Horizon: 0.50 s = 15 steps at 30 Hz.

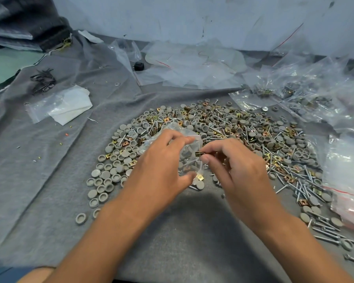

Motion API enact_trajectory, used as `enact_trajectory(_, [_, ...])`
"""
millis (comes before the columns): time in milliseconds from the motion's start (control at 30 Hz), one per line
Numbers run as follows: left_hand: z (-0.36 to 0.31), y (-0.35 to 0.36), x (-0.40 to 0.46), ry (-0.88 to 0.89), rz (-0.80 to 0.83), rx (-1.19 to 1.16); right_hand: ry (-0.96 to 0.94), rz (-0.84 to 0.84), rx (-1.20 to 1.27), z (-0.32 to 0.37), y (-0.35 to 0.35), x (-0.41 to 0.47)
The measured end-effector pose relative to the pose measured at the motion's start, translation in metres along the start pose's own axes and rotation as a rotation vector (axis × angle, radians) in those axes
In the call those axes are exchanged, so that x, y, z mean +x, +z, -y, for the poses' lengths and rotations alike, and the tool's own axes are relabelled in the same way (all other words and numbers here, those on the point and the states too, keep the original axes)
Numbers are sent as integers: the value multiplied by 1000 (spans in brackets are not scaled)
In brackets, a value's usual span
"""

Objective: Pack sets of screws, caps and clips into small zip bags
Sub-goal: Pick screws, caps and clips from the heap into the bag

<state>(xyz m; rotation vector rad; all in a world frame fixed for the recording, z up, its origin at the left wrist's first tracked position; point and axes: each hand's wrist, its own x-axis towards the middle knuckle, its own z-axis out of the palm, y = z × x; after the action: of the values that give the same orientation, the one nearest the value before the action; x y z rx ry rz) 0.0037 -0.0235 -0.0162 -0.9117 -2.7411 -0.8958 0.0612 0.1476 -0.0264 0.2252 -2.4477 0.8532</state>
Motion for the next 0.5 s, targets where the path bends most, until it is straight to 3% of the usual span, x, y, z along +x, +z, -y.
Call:
enact_trajectory(200, [-2,2,1,-2,8,-9,-64,-31,-64,3,11,1])
enact_trajectory(333, [1,1,1,-26,24,1,16,-67,-21,-6,3,1])
enact_trajectory(433, [3,1,1,-31,20,3,201,123,-112,-22,-3,2])
enact_trajectory(500, [3,1,0,-27,17,8,220,298,-218,-27,1,-2])
